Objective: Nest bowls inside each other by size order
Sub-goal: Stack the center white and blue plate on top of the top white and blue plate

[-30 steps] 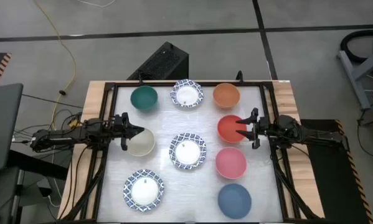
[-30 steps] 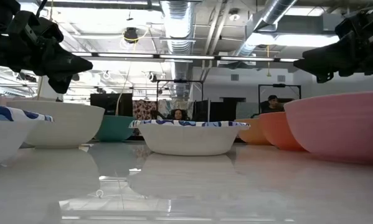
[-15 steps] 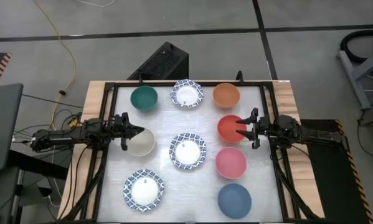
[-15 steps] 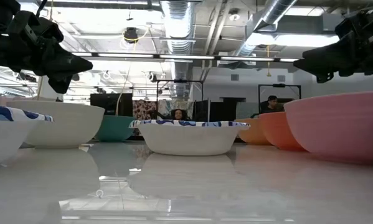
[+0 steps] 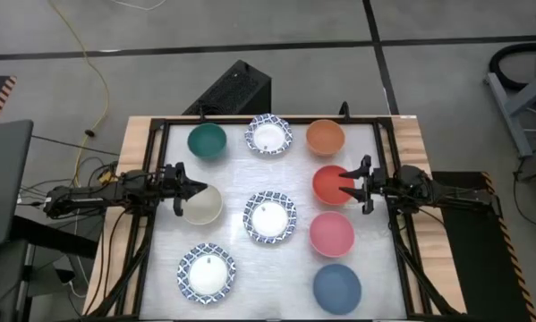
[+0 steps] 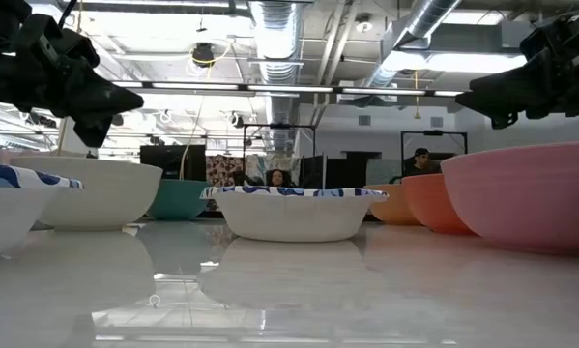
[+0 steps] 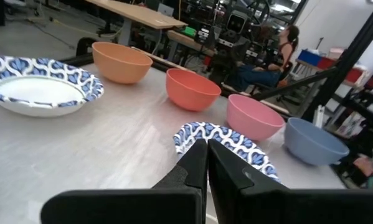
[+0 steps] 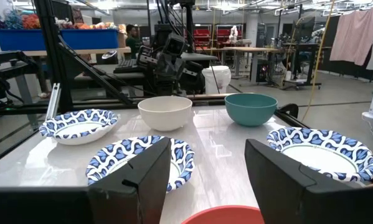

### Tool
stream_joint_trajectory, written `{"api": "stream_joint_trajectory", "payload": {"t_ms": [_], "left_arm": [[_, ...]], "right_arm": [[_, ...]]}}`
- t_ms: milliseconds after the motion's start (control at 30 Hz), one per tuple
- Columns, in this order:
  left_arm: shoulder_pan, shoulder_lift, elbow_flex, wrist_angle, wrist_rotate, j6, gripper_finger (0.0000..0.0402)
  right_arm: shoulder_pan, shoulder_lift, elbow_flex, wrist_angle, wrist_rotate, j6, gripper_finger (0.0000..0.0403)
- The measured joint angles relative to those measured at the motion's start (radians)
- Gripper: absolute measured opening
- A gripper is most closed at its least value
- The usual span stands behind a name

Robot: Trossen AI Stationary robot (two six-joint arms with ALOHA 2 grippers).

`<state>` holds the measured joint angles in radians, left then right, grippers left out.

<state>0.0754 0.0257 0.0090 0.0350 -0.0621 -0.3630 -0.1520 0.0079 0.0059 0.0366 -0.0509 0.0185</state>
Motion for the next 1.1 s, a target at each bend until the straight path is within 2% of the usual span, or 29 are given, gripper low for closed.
{"api": "stream_joint_trajectory", "payload": {"t_ms": [167,367,533,733,967,1100], "left_arm": [[0.0,0.0,0.0,-0.003,0.006,-0.004,0.0],[0.0,0.0,0.0,0.001,-0.011,-0.123,0.0],[0.0,0.0,0.0,0.008,-0.033,-0.154,0.0],[0.0,0.0,0.0,0.017,-0.105,-0.282,0.0],[0.0,0.0,0.0,0.025,-0.166,-0.354,0.0],[0.0,0.0,0.0,0.026,-0.185,-0.399,0.0]], "right_arm": [[0.0,0.0,0.0,0.0,0.0,0.0,0.0228],[0.0,0.0,0.0,0.0,0.001,-0.002,0.0228],[-0.011,0.0,0.0,-0.002,0.09,-0.017,0.0228],[-0.036,0.0,0.0,0.002,0.122,-0.019,0.0228],[-0.041,0.0,0.0,0.003,0.127,-0.017,0.0228],[-0.034,0.0,0.0,0.004,0.126,0.143,0.0228]]}}
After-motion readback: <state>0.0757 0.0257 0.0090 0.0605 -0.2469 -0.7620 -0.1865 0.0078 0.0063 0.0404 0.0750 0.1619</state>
